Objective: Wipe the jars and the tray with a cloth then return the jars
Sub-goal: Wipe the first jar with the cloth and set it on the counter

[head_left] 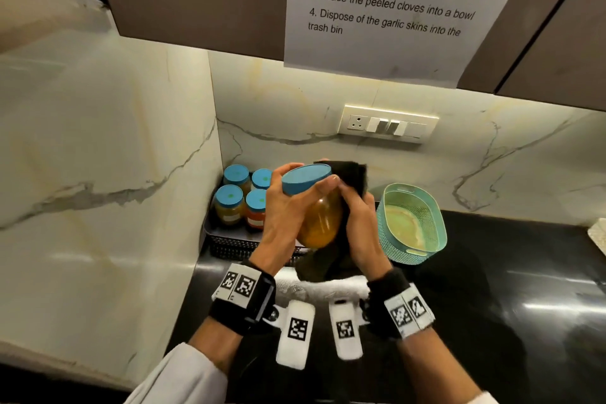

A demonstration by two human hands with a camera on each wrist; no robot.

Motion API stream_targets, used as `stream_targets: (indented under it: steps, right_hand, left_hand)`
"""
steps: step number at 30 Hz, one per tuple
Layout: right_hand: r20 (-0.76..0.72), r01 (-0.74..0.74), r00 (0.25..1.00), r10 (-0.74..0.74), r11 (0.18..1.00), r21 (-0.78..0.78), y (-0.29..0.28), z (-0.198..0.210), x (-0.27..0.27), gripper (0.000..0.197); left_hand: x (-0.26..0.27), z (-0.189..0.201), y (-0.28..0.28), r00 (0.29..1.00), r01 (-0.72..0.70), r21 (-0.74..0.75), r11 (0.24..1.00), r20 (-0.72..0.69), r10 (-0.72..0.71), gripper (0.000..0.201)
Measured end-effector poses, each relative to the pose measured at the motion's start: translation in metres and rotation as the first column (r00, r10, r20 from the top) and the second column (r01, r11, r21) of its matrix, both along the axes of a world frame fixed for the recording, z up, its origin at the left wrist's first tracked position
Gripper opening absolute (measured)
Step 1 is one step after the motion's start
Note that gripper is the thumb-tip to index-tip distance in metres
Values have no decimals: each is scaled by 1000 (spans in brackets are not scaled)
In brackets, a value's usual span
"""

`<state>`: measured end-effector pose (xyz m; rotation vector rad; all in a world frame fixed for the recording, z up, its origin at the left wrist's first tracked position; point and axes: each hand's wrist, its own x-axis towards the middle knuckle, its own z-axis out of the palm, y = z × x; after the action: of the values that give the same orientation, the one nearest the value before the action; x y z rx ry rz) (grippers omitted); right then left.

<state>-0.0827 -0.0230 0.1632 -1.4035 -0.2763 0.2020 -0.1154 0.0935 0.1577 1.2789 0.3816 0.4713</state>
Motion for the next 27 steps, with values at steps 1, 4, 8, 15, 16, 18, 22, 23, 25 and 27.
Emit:
stream_targets:
  steps: [1,4,8,15,16,18,22,23,25,27]
  right_hand:
    - [16,12,1000,-12,1000,-14,0,2,-2,31]
    - [251,-45,967,46,999,-11,4,-8,-26,41]
    - [157,-57,986,51,998,33,6,-9,-7,39]
    - [355,-30,933,57,996,-81,12,-25,-23,50]
    - [358,-41,931,67,996,-80,12,-27,-18,49]
    - [247,-32,968,41,999,-39,14,-21,-1,43]
    - [-65,36,997,-31,996,84,10,-12,16,29]
    - [-117,40,993,-28,994,103,7,-10,19,28]
    - [-201,20,980,7,991,131,1,-3,23,27]
    - [-257,-30,964,72,986,164,1,3,23,28]
  left_hand:
    - [2,1,0,1000,1,5,1000,0,-1,108]
    - [8,6,10,999,-38,-106,994,0,38,121]
    - [6,5,10,999,-54,-91,994,-6,54,125]
    - [12,5,17,996,-85,-134,987,-39,81,134]
    - [12,6,16,994,-95,-133,987,-59,87,133]
    - [10,5,10,994,-66,-171,983,-96,50,111]
    - [12,-5,2,985,25,-167,986,-162,-53,93]
    - [12,-6,6,983,53,-137,989,-165,-75,94]
    - [10,-5,14,979,86,-138,987,-171,-110,76]
    - [10,-6,22,975,95,-167,981,-184,-126,63]
